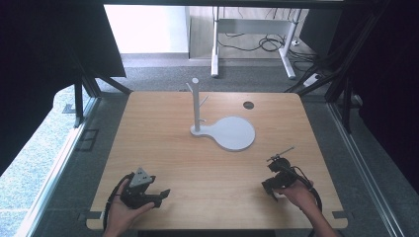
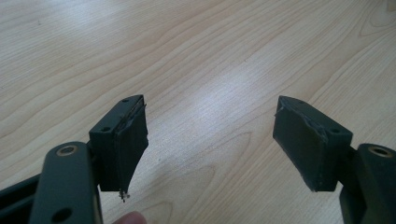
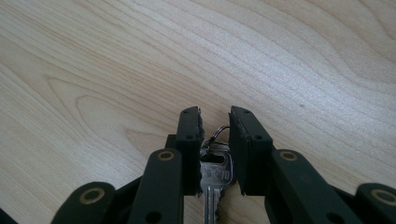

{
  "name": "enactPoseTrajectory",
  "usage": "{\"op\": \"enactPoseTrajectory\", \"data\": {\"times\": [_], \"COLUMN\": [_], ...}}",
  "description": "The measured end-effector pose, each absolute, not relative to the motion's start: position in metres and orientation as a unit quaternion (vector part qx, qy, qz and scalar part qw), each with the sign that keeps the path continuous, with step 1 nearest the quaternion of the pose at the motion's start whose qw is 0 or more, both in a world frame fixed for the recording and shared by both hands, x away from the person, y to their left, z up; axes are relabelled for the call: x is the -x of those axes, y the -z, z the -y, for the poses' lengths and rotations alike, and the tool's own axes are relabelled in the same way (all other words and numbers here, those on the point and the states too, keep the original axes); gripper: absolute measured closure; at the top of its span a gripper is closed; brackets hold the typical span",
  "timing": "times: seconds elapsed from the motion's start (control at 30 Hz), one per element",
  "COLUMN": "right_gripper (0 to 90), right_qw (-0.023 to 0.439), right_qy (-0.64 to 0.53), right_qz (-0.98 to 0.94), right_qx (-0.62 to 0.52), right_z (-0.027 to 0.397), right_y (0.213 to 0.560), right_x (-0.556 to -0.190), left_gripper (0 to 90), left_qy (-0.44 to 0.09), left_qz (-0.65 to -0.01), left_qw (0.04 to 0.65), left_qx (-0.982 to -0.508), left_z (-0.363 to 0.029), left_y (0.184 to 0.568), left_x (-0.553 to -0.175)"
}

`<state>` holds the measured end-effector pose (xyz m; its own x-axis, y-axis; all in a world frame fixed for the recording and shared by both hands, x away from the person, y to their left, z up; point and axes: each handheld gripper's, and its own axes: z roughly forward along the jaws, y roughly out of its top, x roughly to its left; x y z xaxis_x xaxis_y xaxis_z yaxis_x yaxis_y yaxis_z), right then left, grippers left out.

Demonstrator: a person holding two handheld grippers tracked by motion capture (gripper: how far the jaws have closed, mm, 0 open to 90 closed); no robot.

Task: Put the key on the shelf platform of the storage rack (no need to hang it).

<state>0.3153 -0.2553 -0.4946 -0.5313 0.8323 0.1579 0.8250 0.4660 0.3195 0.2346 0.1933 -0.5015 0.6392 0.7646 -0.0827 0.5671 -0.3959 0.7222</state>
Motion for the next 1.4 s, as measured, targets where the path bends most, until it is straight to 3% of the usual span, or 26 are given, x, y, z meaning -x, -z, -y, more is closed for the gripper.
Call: {"op": "enactPoseTrajectory", "data": {"times": [0.3,0.53,0.97,1.4], "right_gripper": [78.5,88.3,89.8,90.0], "right_qw": [0.021,0.016,0.002,0.019], "right_qy": [-0.154,-0.138,-0.125,-0.152], "right_qz": [-0.865,-0.87,-0.883,-0.879], "right_qx": [-0.477,-0.472,-0.453,-0.451], "right_z": [0.249,0.25,0.254,0.269], "right_y": [0.497,0.497,0.49,0.45], "right_x": [-0.315,-0.314,-0.314,-0.315], "left_gripper": [26.5,26.5,26.4,26.5], "left_qy": [-0.133,-0.133,-0.132,-0.133], "left_qz": [-0.404,-0.404,-0.405,-0.406], "left_qw": [0.373,0.374,0.372,0.372], "left_qx": [-0.825,-0.824,-0.825,-0.824], "left_z": [-0.194,-0.194,-0.194,-0.195], "left_y": [0.501,0.501,0.502,0.501], "left_x": [-0.235,-0.234,-0.235,-0.235]}}
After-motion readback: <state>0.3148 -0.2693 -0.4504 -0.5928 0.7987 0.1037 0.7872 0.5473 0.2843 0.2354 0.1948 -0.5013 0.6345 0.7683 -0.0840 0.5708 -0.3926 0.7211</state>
